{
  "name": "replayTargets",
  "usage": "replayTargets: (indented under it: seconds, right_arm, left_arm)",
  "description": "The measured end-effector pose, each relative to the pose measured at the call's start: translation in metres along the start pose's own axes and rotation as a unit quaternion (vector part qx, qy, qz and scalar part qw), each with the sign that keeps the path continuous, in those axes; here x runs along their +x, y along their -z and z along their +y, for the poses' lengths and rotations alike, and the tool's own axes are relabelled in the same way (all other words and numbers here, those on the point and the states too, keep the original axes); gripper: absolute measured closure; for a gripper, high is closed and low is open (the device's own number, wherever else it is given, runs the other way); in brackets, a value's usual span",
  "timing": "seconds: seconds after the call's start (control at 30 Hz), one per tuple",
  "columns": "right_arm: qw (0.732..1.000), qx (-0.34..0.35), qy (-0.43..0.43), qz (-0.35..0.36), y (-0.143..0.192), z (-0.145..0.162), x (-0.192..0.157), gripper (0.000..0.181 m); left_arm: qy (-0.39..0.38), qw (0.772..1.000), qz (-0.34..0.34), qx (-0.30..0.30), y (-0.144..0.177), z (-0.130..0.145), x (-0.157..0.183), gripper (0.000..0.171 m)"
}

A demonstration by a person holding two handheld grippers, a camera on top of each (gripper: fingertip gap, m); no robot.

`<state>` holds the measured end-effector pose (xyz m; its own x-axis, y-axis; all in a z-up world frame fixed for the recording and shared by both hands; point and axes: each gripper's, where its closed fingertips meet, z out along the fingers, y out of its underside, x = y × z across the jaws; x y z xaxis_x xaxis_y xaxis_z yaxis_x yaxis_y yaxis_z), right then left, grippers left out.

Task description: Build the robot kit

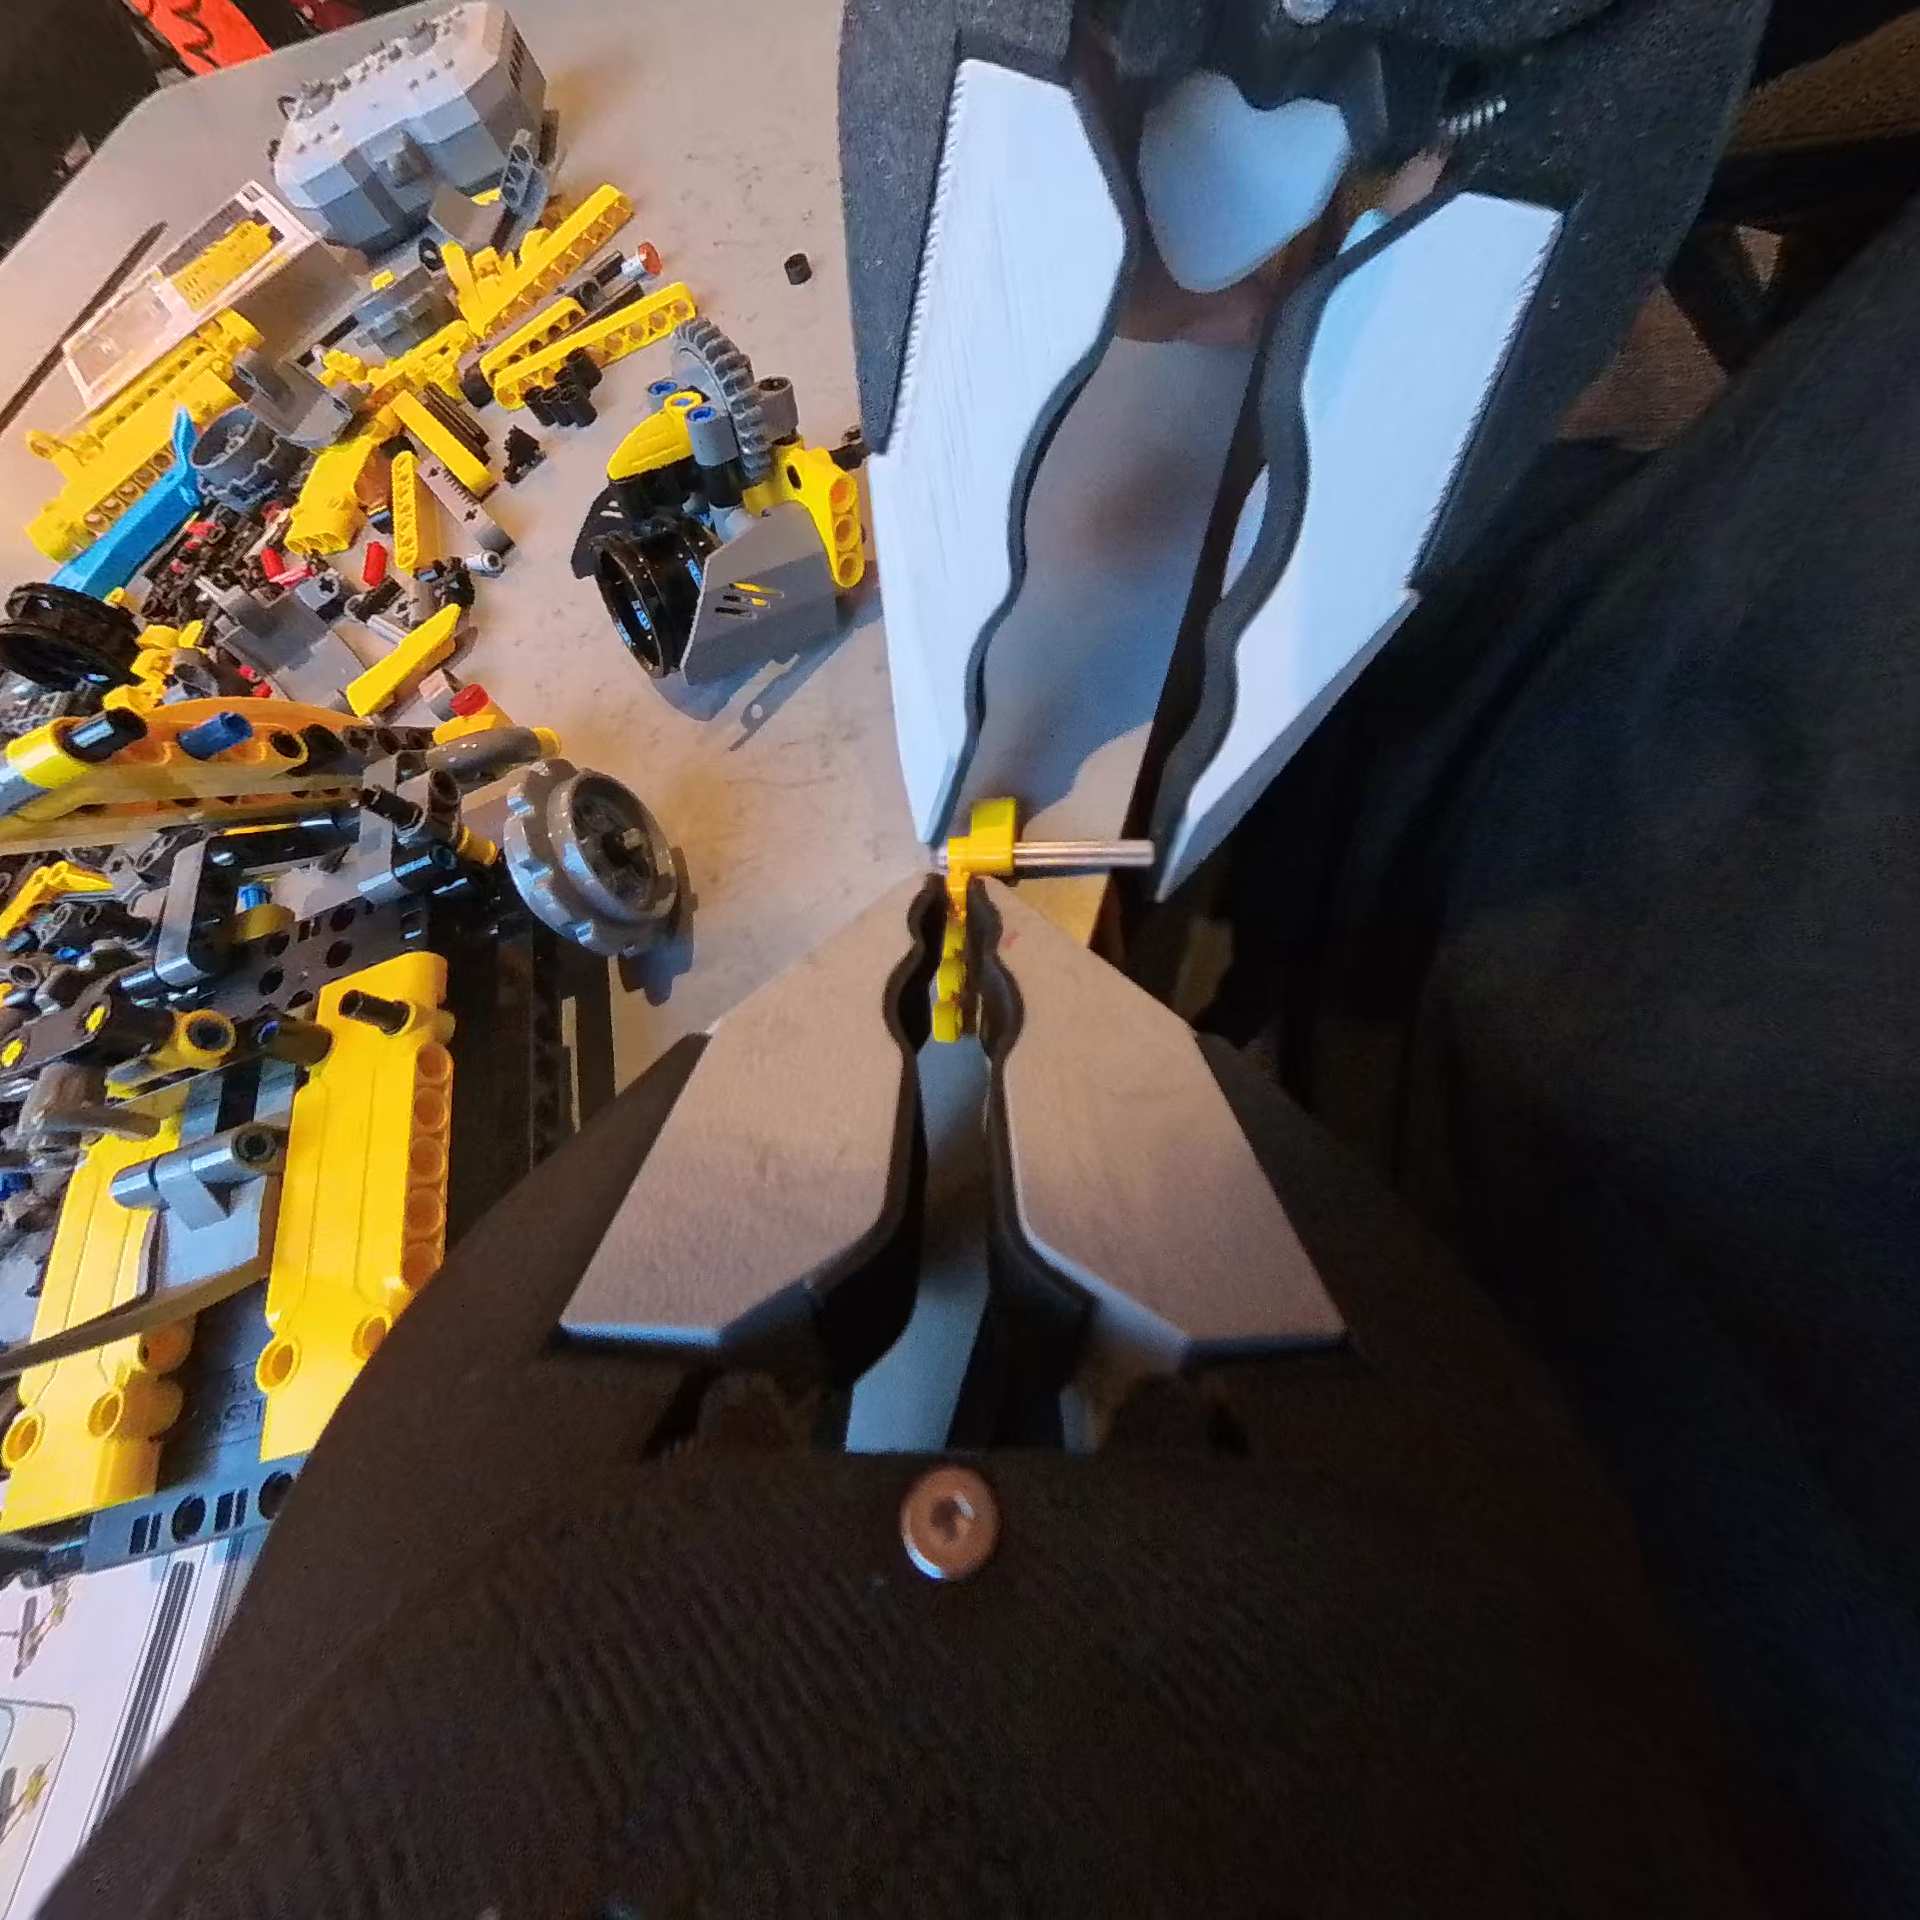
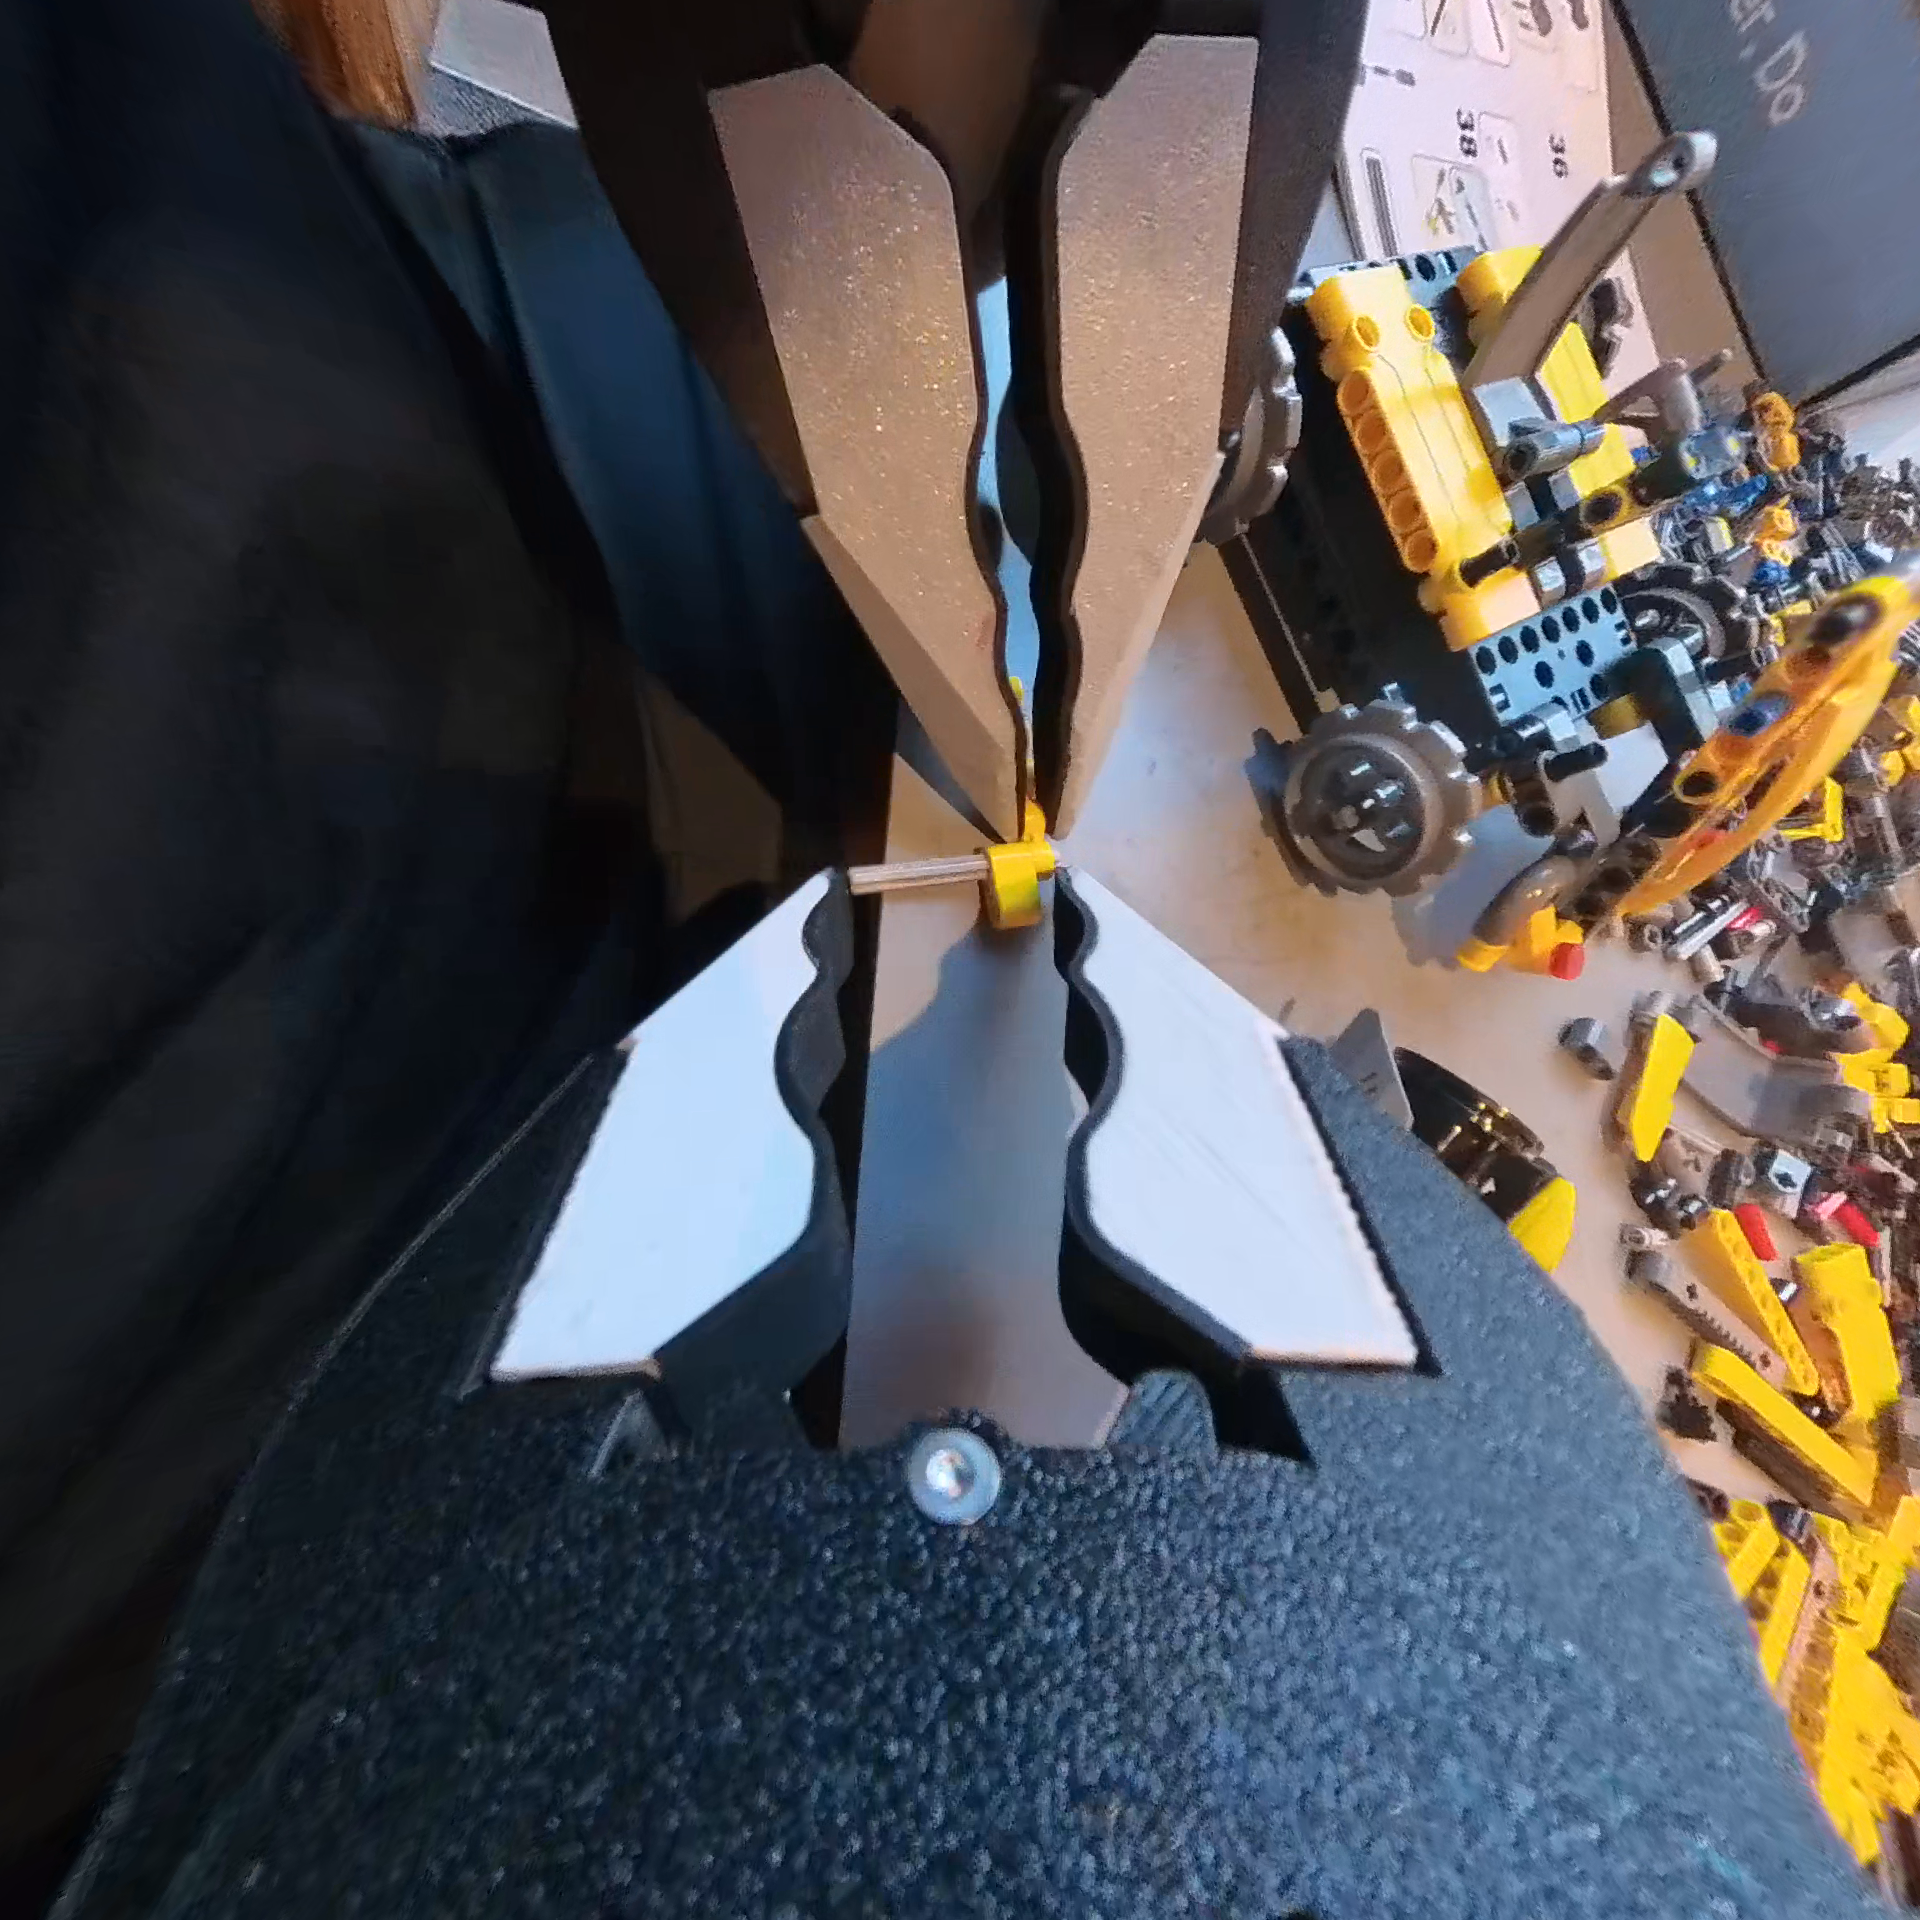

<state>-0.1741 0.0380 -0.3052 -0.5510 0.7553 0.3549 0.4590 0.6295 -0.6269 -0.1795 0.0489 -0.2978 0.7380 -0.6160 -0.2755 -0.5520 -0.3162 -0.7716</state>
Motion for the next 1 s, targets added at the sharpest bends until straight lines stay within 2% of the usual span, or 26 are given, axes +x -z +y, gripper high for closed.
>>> replayTargets:
  seconds: [0.17,0.4,0.67,1.0]
  right_arm:
    - [1.0,0.006,-0.012,-0.017,0.0021,-0.0018,-0.0027,0.139]
    - [0.998,0.018,-0.037,-0.038,0.0044,-0.0041,-0.0018,0.143]
    - [0.999,0.013,-0.034,-0.038,0.0028,-0.0045,-0.0004,0.144]
    - [0.996,-0.01,-0.016,-0.087,0.0014,-0.0039,-0.0008,0.145]
  left_arm:
    - [-0.011,1.0,-0.006,0.001,-0.0004,-0.0006,0.0003,0.171]
    - [-0.014,1.0,-0.01,0.001,-0.0003,-0.0005,-0.0005,0.17]
    - [-0.005,1.0,-0.01,-0.002,0.0001,0.0007,-0.0022,0.17]
    - [0.0,1.0,0.003,-0.008,0.0012,0.0022,-0.0008,0.171]
